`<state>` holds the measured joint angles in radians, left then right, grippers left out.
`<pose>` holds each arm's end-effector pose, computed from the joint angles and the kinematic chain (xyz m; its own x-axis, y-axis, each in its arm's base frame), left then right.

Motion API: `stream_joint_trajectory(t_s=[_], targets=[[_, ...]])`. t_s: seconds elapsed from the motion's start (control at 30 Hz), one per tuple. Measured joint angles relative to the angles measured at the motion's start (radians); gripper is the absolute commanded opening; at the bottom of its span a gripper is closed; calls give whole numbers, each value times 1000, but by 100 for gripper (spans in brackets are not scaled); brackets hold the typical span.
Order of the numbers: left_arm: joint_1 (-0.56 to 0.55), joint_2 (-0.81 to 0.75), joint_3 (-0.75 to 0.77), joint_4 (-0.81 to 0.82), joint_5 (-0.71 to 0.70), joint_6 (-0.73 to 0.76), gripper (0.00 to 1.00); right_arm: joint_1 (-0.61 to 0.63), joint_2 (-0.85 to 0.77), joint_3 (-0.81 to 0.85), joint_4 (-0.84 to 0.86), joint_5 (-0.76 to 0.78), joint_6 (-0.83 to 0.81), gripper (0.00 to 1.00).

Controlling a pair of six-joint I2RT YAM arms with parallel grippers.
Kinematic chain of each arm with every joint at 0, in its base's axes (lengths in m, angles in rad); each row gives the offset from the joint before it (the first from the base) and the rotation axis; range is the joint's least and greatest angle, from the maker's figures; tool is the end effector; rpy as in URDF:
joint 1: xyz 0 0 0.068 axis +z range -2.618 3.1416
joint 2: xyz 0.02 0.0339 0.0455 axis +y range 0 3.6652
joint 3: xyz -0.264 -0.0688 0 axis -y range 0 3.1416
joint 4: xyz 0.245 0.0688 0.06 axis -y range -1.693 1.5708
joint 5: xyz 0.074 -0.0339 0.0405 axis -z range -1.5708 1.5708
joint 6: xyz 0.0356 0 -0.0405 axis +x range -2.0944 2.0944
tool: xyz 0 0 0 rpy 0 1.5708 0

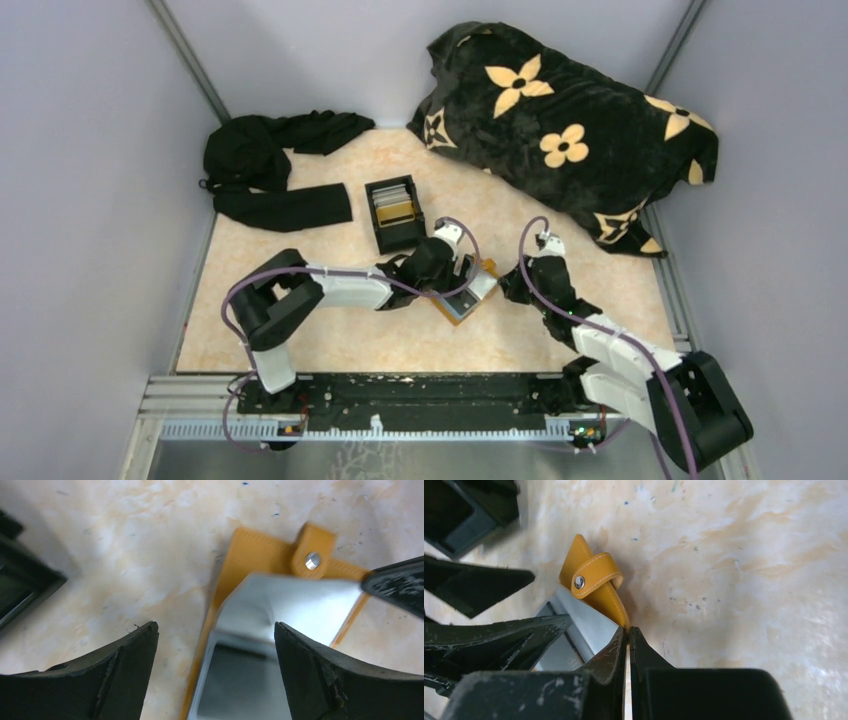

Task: Take the credit cards out of the card holder

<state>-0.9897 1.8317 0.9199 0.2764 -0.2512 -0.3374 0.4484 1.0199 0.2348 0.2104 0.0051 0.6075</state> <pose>0.2121 -0.3068 0.1472 -0.5391 0.2367 -0.8083 0.5525 0.8237 -0.1272 0.1709 0.0820 0.1481 -0.6475 0.3219 -0.6908 -0.0732 0.8759 0.4768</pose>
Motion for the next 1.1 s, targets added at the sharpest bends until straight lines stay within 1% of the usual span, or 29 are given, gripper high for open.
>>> stream_joint_trajectory(t_s=[0.13, 0.3, 0.33, 0.37, 0.47, 0.5, 0.53, 0.6, 0.63, 0.67, 0.73, 0.9, 1.03, 1.1], targets=[[2, -76, -55, -14, -47, -38, 91, 0, -114, -42, -21, 100, 118, 0], [4, -216, -164, 44, -70, -93, 88, 0, -245, -94, -79, 238, 259, 0], [4, -234, -183, 64, -69, -103, 86, 0, -258, -98, -86, 253, 276, 0], [3, -246, -198, 82, -68, -114, 83, 0, -267, -100, -94, 268, 292, 0], [3, -248, -219, 122, -32, -139, 69, 0, -269, -105, -110, 289, 332, 0], [4, -245, -222, 139, -10, -146, 60, 0, -266, -109, -110, 291, 340, 0], [6, -241, -224, 167, 25, -164, 43, 0, -264, -113, -111, 293, 352, 0], [14, -233, -238, 242, 103, -201, 15, 1, -260, -125, -109, 294, 367, 0], [22, -226, -252, 293, 157, -227, 5, 1, -259, -131, -111, 294, 375, 0], [28, -219, -262, 329, 200, -251, 0, 1, -259, -137, -109, 294, 383, 0], [51, -193, -290, 427, 310, -300, 0, 3, -259, -150, -106, 290, 389, 0], [87, -119, -345, 649, 491, -438, 0, 3, -261, -158, -106, 285, 391, 0], [111, 5, -338, 766, 612, -536, 0, 3, -274, -163, -107, 278, 391, 0], [123, 62, -336, 788, 649, -571, 0, 3, -287, -163, -111, 277, 391, 0]])
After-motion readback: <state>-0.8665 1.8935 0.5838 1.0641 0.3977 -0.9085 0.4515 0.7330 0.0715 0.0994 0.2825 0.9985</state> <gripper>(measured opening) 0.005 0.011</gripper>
